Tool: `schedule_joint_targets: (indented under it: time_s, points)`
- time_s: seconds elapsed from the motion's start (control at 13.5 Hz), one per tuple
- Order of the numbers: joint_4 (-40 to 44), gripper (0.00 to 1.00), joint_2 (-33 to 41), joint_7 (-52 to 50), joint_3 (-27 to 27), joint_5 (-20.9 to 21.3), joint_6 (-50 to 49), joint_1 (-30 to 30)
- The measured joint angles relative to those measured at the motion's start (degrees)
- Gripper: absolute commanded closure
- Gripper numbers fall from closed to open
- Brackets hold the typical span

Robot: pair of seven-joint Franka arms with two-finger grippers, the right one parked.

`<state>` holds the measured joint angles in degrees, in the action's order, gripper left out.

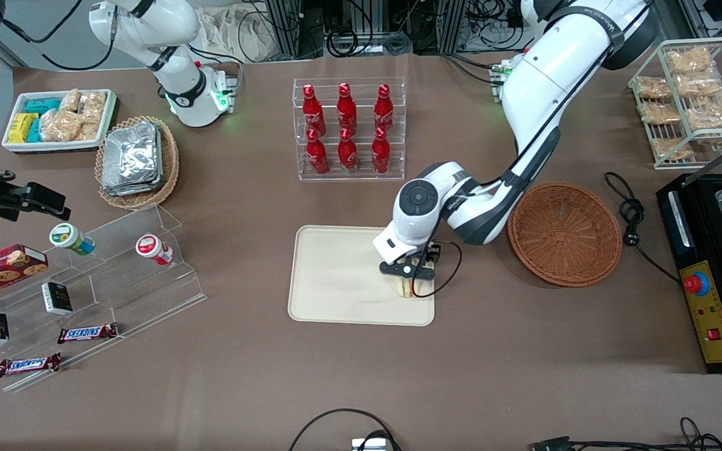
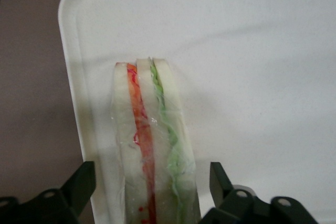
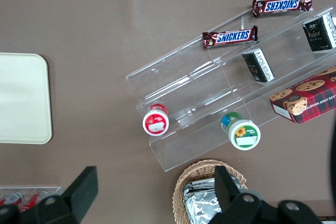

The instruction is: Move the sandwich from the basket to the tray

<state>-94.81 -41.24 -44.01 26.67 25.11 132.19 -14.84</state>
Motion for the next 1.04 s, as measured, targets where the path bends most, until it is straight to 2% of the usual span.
schedule_joint_targets:
  time_s: [0.3, 0.52, 1.04]
  points:
    - [4.13, 0.0, 0.31, -4.44, -0.14, -0.01, -1.38, 0.43]
    - [8.3, 0.0, 1.5, -5.49, -0.16, -0.95, -8.14, 2.58]
    - [10.79, 0.0, 13.74, -5.8, -0.18, -3.82, -24.2, 9.19]
